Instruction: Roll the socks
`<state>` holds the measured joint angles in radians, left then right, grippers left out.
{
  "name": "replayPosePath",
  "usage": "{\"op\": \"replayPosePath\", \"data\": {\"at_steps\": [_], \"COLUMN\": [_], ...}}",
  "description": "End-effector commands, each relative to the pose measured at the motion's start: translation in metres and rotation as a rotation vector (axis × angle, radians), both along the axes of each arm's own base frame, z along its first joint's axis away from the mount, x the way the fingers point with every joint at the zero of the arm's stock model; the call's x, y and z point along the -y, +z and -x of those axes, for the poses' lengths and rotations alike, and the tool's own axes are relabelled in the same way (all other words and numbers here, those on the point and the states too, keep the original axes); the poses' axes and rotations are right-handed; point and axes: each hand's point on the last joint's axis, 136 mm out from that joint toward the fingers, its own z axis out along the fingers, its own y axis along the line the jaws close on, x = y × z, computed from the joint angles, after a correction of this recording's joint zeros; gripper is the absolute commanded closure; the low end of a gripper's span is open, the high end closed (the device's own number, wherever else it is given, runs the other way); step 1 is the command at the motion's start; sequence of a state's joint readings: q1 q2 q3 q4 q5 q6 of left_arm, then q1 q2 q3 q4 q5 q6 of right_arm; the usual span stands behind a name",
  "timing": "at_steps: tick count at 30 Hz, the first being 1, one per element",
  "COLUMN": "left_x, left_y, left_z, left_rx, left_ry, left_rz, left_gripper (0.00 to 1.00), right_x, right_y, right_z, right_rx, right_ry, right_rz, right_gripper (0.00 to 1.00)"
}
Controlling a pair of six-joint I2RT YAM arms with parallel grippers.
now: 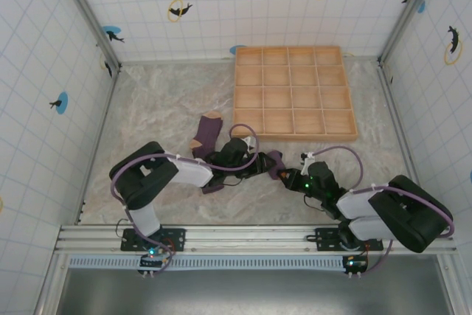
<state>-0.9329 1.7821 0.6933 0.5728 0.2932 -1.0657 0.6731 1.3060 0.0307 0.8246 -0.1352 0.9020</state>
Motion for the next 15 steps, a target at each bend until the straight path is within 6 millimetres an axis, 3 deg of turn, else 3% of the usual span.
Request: {"op": "replayPosePath", "data": {"at_steps": [1,15], "left_x": [0.007,0.009], "left_y": [-0.001,-0.019], "left_z": [0.001,-0.009], "left_rx": [-0.002,0.008], "left_ry": [-0.001,0.050], "left_rz": [0.045,0.051], "left_gripper": [0.34,0.41], "right_x": [0.065,0.054], "right_y": [-0.090,-0.084], "right_z": [0.070,0.072], "right_rx": [-0.319,-0.341], "right_ry": [-0.053,-0.032], "right_rz": [0.258,0.190], "right_gripper": [1.00,1.00]}}
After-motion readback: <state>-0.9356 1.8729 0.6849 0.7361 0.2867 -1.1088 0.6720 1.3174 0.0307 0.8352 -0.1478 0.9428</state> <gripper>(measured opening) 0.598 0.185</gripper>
